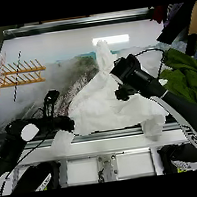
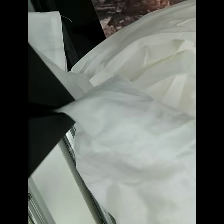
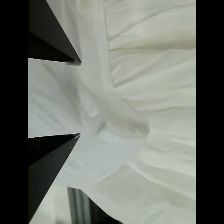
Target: Fold the clothes and pants, and hang the long-sleeved shirts on hangers.
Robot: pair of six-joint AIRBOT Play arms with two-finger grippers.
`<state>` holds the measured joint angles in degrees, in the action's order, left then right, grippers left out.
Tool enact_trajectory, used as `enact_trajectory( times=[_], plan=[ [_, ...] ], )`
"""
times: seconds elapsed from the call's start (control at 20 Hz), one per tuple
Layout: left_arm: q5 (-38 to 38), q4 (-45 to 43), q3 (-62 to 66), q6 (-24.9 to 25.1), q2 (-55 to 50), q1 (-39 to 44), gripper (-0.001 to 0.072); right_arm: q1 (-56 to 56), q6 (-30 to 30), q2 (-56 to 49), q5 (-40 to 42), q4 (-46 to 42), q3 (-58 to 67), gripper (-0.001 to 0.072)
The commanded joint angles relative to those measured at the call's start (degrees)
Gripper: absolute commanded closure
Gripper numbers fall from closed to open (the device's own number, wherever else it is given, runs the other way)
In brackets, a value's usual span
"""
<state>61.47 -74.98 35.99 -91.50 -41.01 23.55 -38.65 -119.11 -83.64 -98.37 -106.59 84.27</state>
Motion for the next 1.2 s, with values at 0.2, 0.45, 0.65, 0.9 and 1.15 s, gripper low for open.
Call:
enact_trajectory(
  times=[0.2, 0.45, 0.65, 0.9, 1.15],
  plan=[
    [0.0, 0.0, 0.0, 0.0, 0.1, 0.0, 0.0698, -1.8, -2.9, -2.8, 1.7, 0.5, -0.2, 0.0239],
    [0.0, 0.0, 0.0, 0.1, 0.1, 0.0, 0.0698, -4.1, -2.2, -3.2, -1.6, 0.7, -0.2, 0.024],
    [0.0, 0.0, 0.0, 0.1, 0.1, 0.0, 0.0698, -4.7, -1.1, -3.1, -4.1, -1.3, -0.2, 0.024],
    [0.0, 0.0, 0.0, 0.1, 0.1, 0.0, 0.0698, -4.9, -0.9, 0.1, -1.7, -0.8, 0.0, 0.0237],
    [-0.2, 0.0, 0.0, 0.1, 0.0, 0.0, 0.0698, -6.2, -1.2, 1.3, -1.1, 4.8, -0.6, 0.0017]
  ],
)
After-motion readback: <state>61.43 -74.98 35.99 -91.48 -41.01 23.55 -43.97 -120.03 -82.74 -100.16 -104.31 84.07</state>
